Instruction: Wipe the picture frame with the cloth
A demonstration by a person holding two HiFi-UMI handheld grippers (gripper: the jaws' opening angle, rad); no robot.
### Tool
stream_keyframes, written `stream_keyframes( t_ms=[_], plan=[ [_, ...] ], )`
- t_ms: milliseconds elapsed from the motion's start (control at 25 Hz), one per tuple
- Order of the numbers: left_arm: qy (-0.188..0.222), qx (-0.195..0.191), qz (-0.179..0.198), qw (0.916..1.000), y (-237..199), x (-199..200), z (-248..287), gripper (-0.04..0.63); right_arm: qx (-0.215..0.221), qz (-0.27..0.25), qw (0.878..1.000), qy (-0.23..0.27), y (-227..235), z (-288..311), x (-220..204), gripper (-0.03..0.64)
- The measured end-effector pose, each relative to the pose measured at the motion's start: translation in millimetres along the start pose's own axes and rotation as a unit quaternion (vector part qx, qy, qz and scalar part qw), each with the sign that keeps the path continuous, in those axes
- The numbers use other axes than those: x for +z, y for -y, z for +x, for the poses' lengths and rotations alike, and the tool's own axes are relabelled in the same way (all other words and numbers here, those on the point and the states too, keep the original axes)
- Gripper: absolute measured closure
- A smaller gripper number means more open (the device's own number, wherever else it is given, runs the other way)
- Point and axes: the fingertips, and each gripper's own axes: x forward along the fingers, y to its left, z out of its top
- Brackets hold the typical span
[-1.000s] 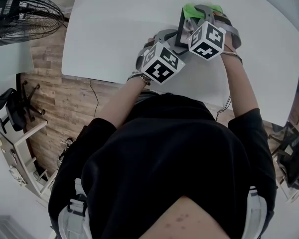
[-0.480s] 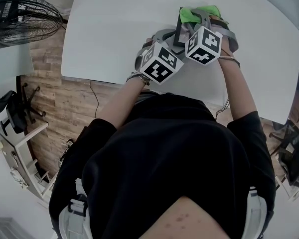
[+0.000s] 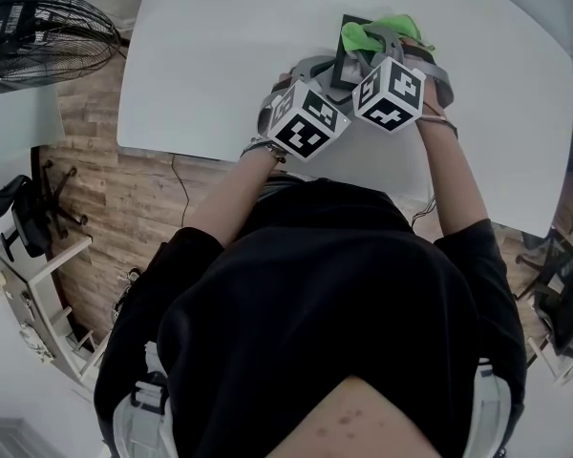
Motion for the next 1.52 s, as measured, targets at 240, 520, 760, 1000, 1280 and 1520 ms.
stream_keyframes(
  t_ms=[240,520,760,1000,1280,1520],
  plan=[
    [-0.001,0.001,0.001,1.0,1.5,-0.3,0.4,0.281,0.006,0.0,1.0,0.002,-6.8,-4.8,0.0,0.506],
    [-0.001,0.0,0.0,1.0,0.1,-0.3,-0.2,0.279,0.015,-0.005,1.0,0.001,-12.9,-8.6,1.0,0.506],
    [-0.002,0.0,0.0,1.0,0.4,-1.2,0.0,0.279,0.022,-0.007,1.0,0.0,-19.4,-12.5,1.3,0.505],
    [-0.001,0.001,0.001,1.0,0.1,-1.1,0.4,0.279,0.03,-0.009,0.999,0.002,-24.0,-15.9,1.3,0.505],
    [-0.001,0.001,0.002,1.0,-0.8,-1.8,0.1,0.279,0.054,-0.01,0.999,0.001,-31.8,-20.5,2.3,0.505],
    [-0.001,0.001,0.002,1.0,1.5,-1.9,1.0,0.279,0.06,-0.02,0.998,0.004,-38.6,-26.0,0.4,0.505]
  ],
)
